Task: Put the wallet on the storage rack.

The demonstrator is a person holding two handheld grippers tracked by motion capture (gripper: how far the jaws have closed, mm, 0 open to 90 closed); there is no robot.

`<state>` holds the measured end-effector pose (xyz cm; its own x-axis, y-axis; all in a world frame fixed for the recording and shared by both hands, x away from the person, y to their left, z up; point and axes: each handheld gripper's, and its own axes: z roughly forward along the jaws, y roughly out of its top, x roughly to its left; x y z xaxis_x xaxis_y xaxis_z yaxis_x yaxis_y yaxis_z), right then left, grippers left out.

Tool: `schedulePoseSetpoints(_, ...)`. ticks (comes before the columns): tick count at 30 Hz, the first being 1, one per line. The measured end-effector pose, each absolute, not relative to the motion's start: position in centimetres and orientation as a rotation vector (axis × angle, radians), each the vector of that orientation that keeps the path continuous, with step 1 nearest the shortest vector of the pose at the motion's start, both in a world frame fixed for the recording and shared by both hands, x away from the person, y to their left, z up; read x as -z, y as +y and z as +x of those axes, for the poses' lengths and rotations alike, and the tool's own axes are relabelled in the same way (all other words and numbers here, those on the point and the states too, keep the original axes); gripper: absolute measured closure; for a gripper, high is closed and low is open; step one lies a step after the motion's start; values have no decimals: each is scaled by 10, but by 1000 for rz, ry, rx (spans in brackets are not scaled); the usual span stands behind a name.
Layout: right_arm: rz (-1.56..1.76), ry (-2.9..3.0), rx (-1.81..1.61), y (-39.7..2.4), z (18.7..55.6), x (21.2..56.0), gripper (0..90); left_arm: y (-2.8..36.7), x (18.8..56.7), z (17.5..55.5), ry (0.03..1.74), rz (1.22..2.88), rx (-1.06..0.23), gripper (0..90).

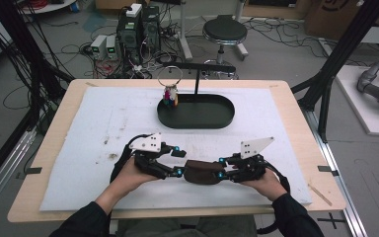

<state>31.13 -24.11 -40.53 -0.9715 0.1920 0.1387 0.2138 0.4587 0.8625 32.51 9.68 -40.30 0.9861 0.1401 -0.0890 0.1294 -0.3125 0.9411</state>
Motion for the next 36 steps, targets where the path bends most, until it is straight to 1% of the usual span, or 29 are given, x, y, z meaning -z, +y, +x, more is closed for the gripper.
schedulePoseSetpoints(1, -385, -2670, 1623, -243, 313, 403, 685, 101, 401, 324, 215, 1888, -36, 380)
schedulePoseSetpoints(3, -409, -2671, 1636, -244, 313, 401, 685, 104, 400, 324, 222, 1889, -51, 366)
schedulePoseSetpoints(4, -451, -2687, 1661, -246, 314, 397, 685, 106, 399, 323, 232, 1893, -70, 346)
schedulePoseSetpoints(9, -570, -2728, 1697, -249, 321, 389, 686, 121, 397, 318, 286, 1890, -151, 324)
schedulePoseSetpoints(13, -636, -2758, 1710, -252, 326, 383, 686, 138, 397, 317, 356, 1880, -210, 314)
schedulePoseSetpoints(18, -716, -2773, 1738, -255, 333, 374, 686, 154, 397, 313, 420, 1855, -255, 296)
schedulePoseSetpoints(23, -762, -2772, 1766, -257, 341, 367, 687, 165, 397, 312, 439, 1844, -292, 290)
schedulePoseSetpoints(27, -821, -2783, 1780, -258, 353, 358, 686, 173, 398, 310, 473, 1834, -349, 282)
schedulePoseSetpoints(36, -931, -2814, 1793, -254, 379, 347, 686, 181, 399, 305, 510, 1827, -395, 255)
